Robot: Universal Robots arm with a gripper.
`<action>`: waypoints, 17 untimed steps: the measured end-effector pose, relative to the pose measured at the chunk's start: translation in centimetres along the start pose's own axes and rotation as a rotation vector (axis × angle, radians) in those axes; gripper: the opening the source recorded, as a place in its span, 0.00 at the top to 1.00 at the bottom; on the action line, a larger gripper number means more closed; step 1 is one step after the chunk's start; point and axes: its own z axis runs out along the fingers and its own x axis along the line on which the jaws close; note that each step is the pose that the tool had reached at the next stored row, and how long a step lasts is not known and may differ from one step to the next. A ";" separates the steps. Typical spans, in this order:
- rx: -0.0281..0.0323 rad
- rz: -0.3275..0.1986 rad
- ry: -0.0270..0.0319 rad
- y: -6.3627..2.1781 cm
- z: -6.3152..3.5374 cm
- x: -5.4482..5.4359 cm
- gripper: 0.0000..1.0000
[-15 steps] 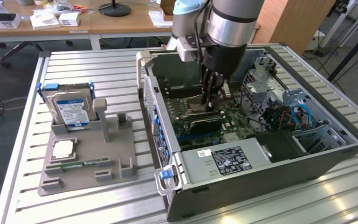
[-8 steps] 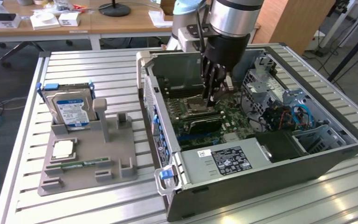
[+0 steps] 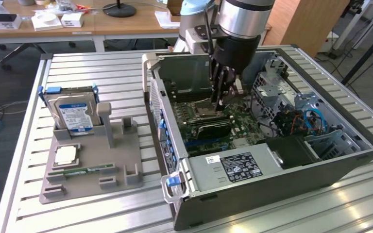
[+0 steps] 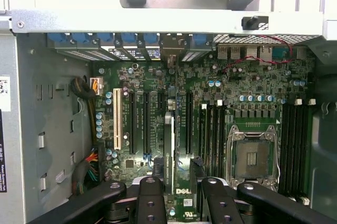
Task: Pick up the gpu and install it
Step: 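Press down on the gpu until it lock into place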
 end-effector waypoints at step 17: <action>0.0000 0.000 -0.0006 0.00 0.06 0.0 0.90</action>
